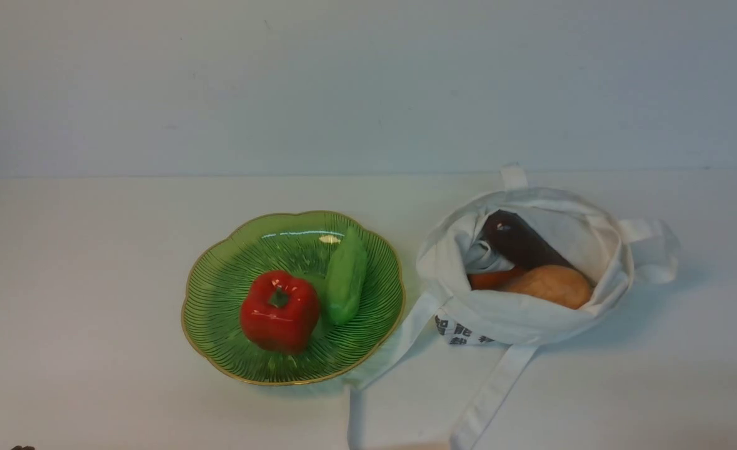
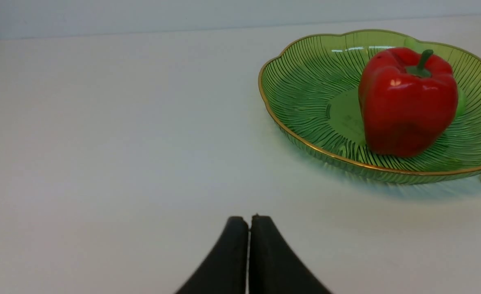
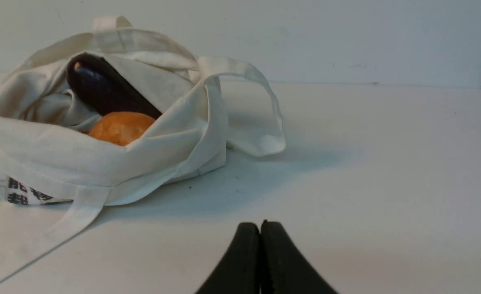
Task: Take vegetables from cloth bag on white table place on plate.
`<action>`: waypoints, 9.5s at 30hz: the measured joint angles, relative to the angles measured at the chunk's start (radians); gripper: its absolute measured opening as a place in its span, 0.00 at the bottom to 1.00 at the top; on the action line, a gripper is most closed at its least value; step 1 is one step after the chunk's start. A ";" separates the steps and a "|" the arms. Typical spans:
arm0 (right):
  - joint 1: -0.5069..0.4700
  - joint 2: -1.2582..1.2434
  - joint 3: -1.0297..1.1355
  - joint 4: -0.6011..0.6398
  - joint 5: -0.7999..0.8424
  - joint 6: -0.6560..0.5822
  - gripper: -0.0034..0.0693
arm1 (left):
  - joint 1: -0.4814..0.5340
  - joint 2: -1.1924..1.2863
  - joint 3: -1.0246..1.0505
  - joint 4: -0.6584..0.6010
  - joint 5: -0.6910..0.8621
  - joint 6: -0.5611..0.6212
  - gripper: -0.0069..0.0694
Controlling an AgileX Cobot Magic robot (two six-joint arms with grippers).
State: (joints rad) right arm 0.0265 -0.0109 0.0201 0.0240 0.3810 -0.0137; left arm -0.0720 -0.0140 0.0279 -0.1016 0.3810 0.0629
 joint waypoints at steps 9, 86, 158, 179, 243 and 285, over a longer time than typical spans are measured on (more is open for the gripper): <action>0.000 0.000 0.009 0.474 -0.366 0.229 0.03 | 0.000 0.000 0.000 0.000 0.000 0.000 0.08; 0.287 1.837 -1.230 0.008 0.354 -0.096 0.76 | 0.000 0.000 0.000 0.000 0.000 0.000 0.08; 0.695 2.002 -1.649 0.125 0.403 -0.294 0.84 | 0.000 0.000 0.000 0.000 0.000 0.000 0.08; 0.695 0.972 -1.559 -0.252 0.651 0.169 0.03 | 0.000 0.000 0.000 0.000 0.000 0.000 0.08; 0.140 0.146 -0.256 -0.046 -0.055 0.043 0.03 | 0.000 0.000 0.000 0.000 0.000 0.000 0.08; -0.010 0.000 0.004 -0.053 -0.009 0.029 0.03 | 0.000 0.000 0.000 0.000 0.000 0.000 0.08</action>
State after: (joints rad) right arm 0.0161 -0.0109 0.0240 -0.0286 0.3721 0.0149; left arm -0.0720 -0.0140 0.0279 -0.1016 0.3810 0.0629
